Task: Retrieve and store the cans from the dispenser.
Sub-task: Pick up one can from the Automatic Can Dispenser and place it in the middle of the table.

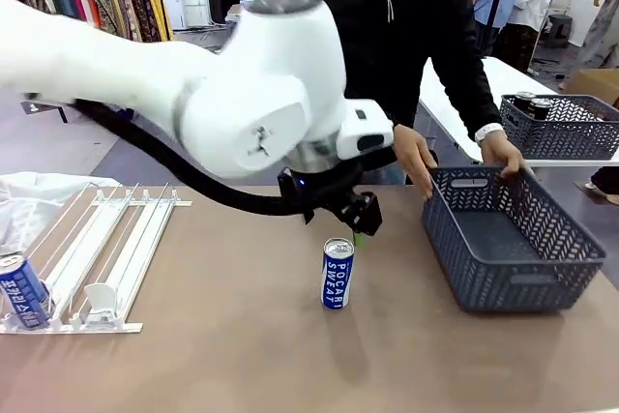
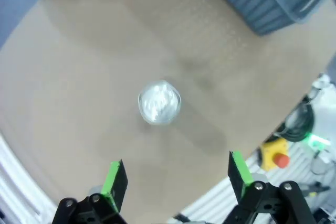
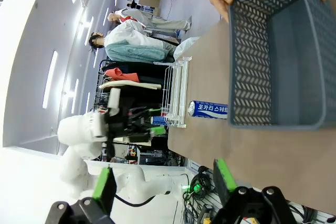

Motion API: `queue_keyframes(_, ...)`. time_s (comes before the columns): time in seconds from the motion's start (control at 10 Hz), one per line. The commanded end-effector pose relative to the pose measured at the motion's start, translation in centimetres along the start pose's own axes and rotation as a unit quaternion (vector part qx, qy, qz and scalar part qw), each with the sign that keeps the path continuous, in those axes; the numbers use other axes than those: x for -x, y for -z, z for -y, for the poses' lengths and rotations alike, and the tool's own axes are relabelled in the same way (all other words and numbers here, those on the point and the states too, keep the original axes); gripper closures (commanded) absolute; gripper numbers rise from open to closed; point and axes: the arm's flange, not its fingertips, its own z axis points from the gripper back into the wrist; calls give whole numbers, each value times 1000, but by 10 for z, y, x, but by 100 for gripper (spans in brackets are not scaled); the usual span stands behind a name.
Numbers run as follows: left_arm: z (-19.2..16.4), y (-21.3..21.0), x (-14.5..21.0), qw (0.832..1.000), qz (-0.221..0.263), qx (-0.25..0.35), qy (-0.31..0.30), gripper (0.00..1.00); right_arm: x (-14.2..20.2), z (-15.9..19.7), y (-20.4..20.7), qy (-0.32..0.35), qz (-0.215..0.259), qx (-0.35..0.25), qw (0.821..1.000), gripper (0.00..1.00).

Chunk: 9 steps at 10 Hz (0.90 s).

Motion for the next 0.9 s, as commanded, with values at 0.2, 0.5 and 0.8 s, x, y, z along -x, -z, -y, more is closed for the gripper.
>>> queue_keyframes(0.2,-131,-122,97,987,22,127,-96,0,-1,-2,-1,-6,4,-7,1000,0)
queue_keyframes(0.5,-256,-173,202,949,67,199,-235,0,-1,-2,-1,-6,4,-7,1000,0)
queue_keyframes(0.8,-342,-176,293,907,89,271,-309,0,-1,-2,-1,-6,4,-7,1000,0)
